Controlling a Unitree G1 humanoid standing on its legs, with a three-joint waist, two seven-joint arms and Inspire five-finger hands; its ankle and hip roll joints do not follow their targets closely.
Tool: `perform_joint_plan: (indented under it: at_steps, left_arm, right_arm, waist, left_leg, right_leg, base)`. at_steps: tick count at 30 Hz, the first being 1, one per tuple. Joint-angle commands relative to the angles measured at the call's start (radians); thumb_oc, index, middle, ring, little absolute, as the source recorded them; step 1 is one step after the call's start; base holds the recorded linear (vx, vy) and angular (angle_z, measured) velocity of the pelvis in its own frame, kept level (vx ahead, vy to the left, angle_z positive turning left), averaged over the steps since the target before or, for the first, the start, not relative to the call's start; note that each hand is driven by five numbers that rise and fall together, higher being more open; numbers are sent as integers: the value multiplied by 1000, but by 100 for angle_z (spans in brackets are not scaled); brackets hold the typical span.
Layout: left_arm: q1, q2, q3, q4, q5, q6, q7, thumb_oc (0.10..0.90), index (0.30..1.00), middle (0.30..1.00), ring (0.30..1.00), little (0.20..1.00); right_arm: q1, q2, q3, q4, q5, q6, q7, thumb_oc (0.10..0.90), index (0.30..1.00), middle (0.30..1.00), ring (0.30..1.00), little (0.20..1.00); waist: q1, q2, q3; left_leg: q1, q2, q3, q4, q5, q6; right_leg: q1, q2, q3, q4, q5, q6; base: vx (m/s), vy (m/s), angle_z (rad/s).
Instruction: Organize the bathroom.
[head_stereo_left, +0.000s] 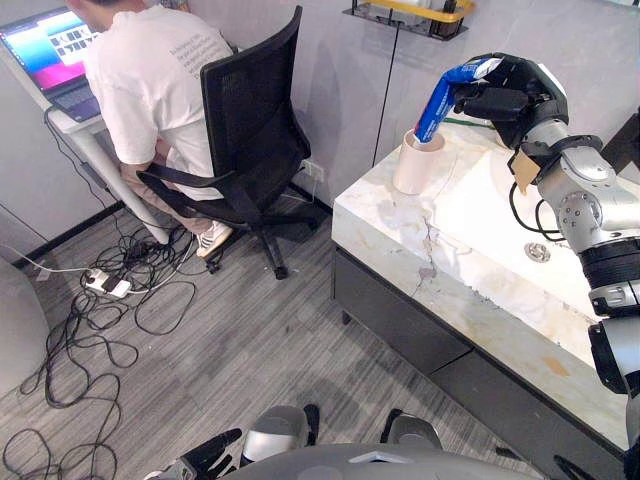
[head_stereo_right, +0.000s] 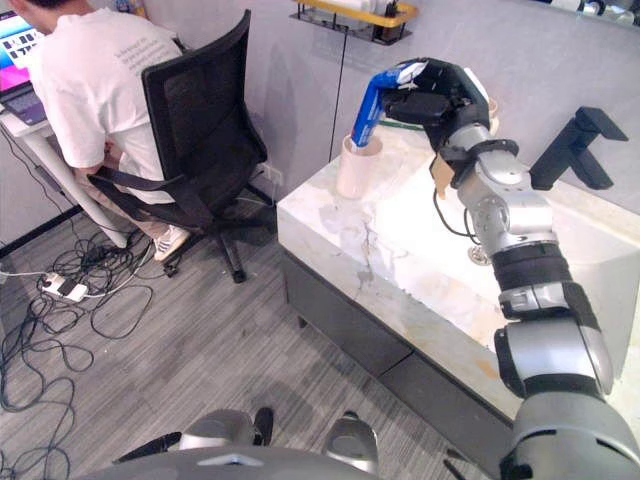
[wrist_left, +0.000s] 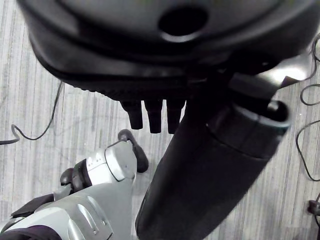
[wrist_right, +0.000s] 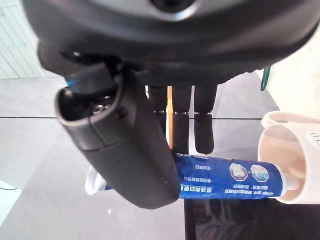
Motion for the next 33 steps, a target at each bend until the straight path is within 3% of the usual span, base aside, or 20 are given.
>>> perform_joint_plan:
  at_steps: [1, 16, 17, 24, 33]
  left_arm:
    - [19, 69, -45, -10, -44, -24, -25, 800, 900, 900, 900, 900]
    - [10, 50, -83, -35, -80, -36, -25, 800, 900, 900, 900, 900]
    - [7, 48, -85, -35, -82, -37, -22, 800, 900, 900, 900, 900]
    - [3, 44, -83, -26, -78, -39, -26, 800, 900, 900, 900, 900]
    - [-52, 0, -161, 6, -100, -133, 57, 800, 900, 900, 900, 900]
  right_arm:
    - [-221, -2, -34, -21, -16, -164, -13, 400, 300, 300, 300, 300]
    - [-208, 23, -36, -35, -48, -149, -10, 416, 324, 324, 324, 324]
    - [-211, 25, -34, -25, -49, -150, -12, 800, 900, 900, 900, 900]
    - [-223, 26, -25, -23, -54, -148, -23, 800, 900, 900, 900, 900]
    - [-262, 61, 18, 25, -42, -161, -90, 800, 900, 900, 900, 900]
  waist:
    - [28, -8, -65]
    - [30, 14, -39]
    - [31, 16, -38]
    - [33, 17, -38]
    - [44, -30, -39]
  left_leg:
    - [23, 71, -2, 24, -85, -6]
    - [-22, 67, 6, 36, -79, -8]
    - [-24, 66, 6, 35, -77, -8]
    - [-28, 67, 7, 29, -72, -10]
    - [-22, 78, 8, 39, -72, -13]
  right_leg:
    - [-122, -8, 83, 12, 51, 60]
    - [-161, -10, 92, 25, 51, 50]
    - [-163, -10, 91, 26, 51, 48]
    - [-169, -11, 92, 31, 51, 47]
    - [-163, -6, 72, 46, 48, 39]
  base:
    - [0, 0, 0]
    - [-28, 9, -1]
    - [0, 0, 0]
    - [0, 0, 0]
    - [13, -64, 1]
